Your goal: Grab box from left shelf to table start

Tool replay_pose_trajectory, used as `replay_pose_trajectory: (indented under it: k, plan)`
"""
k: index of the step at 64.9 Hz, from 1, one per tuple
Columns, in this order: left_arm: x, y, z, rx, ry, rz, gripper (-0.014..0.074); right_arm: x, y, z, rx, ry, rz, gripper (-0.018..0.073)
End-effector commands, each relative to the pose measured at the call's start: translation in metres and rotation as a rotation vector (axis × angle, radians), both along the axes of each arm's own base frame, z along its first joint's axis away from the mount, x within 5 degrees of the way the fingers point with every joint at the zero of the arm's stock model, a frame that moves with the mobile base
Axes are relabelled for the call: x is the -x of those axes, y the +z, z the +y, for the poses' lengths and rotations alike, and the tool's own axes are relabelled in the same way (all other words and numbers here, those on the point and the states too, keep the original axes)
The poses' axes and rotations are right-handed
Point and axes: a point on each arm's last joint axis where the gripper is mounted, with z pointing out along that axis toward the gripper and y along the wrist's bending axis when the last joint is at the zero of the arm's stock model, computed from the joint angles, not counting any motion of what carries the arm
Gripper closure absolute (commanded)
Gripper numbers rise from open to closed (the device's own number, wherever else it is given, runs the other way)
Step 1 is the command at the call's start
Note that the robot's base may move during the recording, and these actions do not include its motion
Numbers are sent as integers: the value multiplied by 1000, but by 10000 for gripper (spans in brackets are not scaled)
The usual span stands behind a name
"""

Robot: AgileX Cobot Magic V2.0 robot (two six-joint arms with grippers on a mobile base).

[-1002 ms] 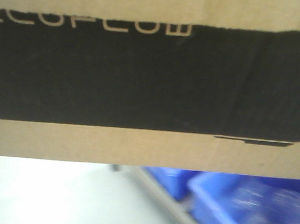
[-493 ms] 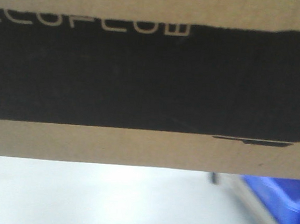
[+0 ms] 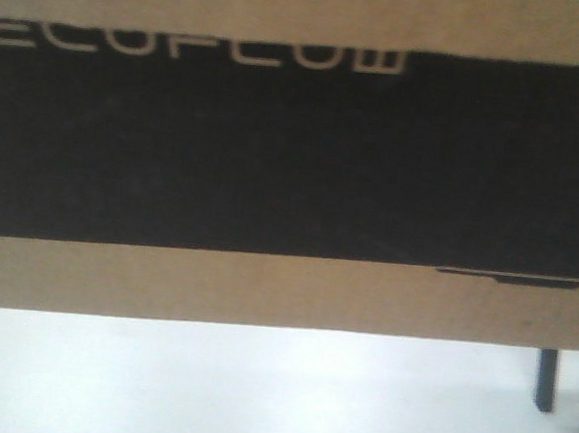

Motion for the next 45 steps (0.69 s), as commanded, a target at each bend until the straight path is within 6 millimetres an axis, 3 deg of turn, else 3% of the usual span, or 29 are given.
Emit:
replay_pose_trajectory:
  k: [1,22,45]
  plan:
    - [18,10,-15,198,-135,64,699,4,2,-6,57,-34,35,503]
    - [27,15,-29,329,-271,107,699,4,2,-6,57,-34,35,503]
    - [28,16,-30,345,-288,113,699,4,2,-6,57,-34,35,503]
